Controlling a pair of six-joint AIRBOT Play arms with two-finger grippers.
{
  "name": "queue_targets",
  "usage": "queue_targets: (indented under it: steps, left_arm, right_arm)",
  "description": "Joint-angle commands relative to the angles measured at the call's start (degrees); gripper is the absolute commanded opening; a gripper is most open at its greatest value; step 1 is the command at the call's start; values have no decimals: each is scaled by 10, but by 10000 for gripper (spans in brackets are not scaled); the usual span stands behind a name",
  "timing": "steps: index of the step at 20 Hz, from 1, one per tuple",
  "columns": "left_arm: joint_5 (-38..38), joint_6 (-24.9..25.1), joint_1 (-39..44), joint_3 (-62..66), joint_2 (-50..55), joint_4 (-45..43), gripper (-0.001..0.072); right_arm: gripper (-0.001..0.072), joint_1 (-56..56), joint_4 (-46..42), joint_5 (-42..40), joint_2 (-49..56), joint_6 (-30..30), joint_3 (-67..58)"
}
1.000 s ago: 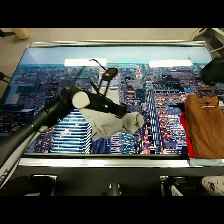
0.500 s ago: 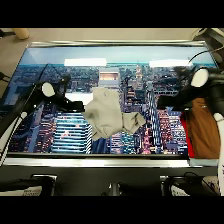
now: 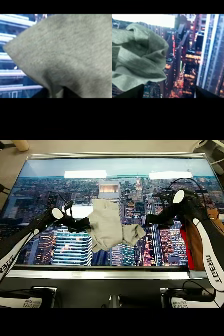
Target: Fold the shirts.
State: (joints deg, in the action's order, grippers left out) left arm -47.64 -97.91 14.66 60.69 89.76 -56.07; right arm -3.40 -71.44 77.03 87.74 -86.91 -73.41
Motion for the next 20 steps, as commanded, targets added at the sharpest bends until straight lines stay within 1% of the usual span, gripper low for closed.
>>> queue_targets:
  steps: [1,2,4,6,7,8,10,12,15,18,20]
  left_arm:
    - [47,-5,2,0,5,21,53]
    - [46,0,2,3,5,21,21]
    - [46,4,2,9,5,21,21]
    - [46,4,2,9,2,21,21]
    - [46,4,2,9,0,21,20]
    - [46,4,2,9,-2,21,20]
    - [46,15,2,9,-7,21,20]
    - [43,27,2,9,-13,21,20]
    - [42,35,2,9,-20,21,20]
    - [41,36,2,9,-26,21,20]
    - [37,36,2,9,-36,21,20]
  right_arm:
    - [705,-1,58,-6,46,48,1]
    - [704,-1,87,-5,57,64,1]
    - [704,-1,137,-1,78,94,1]
    - [703,-1,157,5,89,114,1]
    - [699,-1,155,6,90,118,1]
    - [660,-1,151,8,87,118,1]
    - [660,1,143,4,59,129,-1]
    - [661,1,123,-15,8,133,-2]
    - [664,-13,127,-17,-37,133,1]
    - [664,-66,123,-63,-6,134,29]
    - [665,-100,94,-104,33,129,34]
